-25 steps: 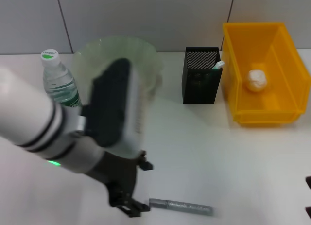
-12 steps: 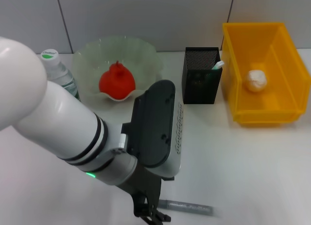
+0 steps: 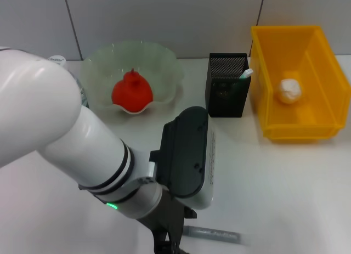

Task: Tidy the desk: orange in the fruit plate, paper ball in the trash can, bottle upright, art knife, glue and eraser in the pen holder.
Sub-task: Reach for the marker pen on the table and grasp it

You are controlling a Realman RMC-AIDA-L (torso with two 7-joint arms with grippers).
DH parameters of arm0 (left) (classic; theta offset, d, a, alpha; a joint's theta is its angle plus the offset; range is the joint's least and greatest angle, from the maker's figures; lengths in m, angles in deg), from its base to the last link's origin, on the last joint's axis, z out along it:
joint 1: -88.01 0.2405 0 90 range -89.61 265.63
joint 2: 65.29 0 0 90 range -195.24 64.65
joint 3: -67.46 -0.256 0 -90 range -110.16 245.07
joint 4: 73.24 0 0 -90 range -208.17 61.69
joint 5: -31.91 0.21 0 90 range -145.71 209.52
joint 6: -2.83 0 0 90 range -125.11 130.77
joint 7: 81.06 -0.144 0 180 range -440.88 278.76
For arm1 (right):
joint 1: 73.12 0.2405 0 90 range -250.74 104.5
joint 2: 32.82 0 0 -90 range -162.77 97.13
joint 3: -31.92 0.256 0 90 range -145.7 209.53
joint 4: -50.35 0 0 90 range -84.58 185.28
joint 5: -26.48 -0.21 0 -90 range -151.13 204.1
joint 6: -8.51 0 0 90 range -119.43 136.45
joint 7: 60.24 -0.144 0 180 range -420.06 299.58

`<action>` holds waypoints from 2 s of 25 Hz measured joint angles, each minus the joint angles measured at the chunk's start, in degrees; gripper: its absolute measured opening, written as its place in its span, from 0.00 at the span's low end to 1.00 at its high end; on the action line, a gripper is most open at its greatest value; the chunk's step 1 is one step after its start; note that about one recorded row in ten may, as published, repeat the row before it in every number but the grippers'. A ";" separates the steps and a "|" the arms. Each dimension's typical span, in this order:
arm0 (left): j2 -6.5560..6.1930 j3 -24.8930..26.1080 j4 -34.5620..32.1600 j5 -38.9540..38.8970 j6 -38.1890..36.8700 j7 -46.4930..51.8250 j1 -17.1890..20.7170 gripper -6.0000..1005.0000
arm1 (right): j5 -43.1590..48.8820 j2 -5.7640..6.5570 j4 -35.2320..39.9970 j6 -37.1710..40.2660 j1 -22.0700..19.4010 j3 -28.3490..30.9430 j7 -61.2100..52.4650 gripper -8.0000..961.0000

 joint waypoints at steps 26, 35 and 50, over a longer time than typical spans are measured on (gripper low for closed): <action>0.00 -0.24 8.85 2.38 6.12 -0.12 -3.46 0.45 | 1.31 -0.57 -0.05 -0.75 0.55 -0.79 0.28 0.76; -0.01 -1.67 9.41 2.48 6.08 -0.04 -3.53 0.39 | 2.16 -0.75 -0.67 -1.18 1.18 -0.84 0.46 0.76; 0.00 -1.96 10.83 2.46 6.94 -0.06 -4.45 0.39 | 3.29 -0.85 -2.08 -2.53 1.81 -2.02 0.48 0.76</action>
